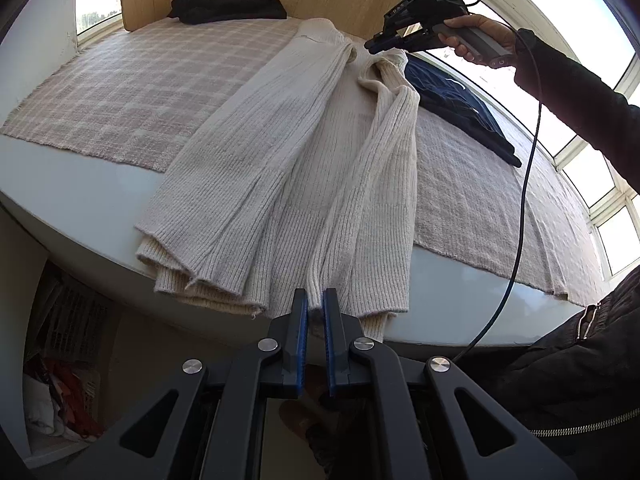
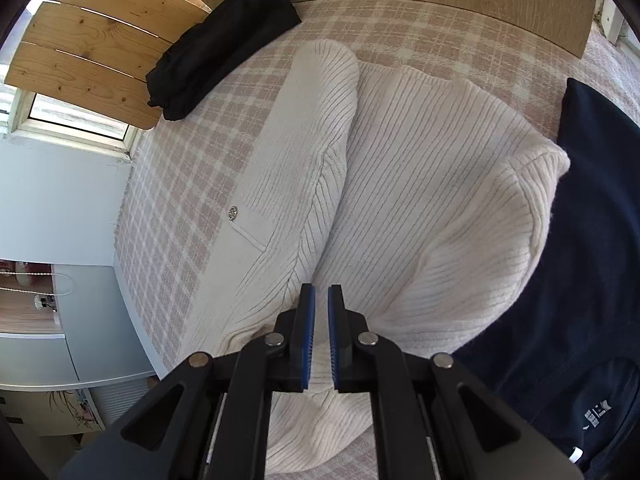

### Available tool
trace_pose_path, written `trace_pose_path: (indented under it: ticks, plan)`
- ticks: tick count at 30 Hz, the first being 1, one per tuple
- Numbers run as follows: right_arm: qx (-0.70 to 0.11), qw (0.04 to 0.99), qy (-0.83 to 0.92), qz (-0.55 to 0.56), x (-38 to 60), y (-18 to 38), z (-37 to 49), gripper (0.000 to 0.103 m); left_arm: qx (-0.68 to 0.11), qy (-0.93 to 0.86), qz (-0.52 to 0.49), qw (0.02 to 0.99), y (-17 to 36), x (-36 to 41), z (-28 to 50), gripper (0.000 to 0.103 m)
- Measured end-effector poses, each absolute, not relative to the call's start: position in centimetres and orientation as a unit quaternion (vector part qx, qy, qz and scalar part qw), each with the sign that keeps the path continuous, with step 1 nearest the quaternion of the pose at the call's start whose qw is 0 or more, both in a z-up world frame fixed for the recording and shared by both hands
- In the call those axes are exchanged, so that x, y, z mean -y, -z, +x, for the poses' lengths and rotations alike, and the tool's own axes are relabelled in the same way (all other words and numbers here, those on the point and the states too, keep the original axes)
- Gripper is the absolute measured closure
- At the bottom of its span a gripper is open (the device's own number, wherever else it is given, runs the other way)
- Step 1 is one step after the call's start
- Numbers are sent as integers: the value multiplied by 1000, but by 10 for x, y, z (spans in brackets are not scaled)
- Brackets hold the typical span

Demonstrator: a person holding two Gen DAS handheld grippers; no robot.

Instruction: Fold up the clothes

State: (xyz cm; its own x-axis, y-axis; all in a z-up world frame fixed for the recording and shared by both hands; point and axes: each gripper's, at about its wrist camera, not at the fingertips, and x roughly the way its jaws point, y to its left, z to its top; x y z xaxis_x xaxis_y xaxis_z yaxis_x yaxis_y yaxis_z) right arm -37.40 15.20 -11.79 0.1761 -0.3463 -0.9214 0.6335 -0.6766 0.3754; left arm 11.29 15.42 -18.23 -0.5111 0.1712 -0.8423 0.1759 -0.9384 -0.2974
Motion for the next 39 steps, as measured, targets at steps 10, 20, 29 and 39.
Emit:
trace_pose_path:
  ticks: [10,20,29,39]
  plan:
    - [-259,401,606,636,-173,81,-328,76,-188,847,498,-8,187,-147,109,96]
    - [-391,351,586,617,-141,121,-289,76,-184,847,498,-16,184,-146,109,96]
    - [-296,363,614,635,-157,115,-318,92,-216,850,480,-13,185,-138,121,96]
    - [-312,356,630,615,-140,136,-323,93,-219,845,487,-3,193,-135,120,96]
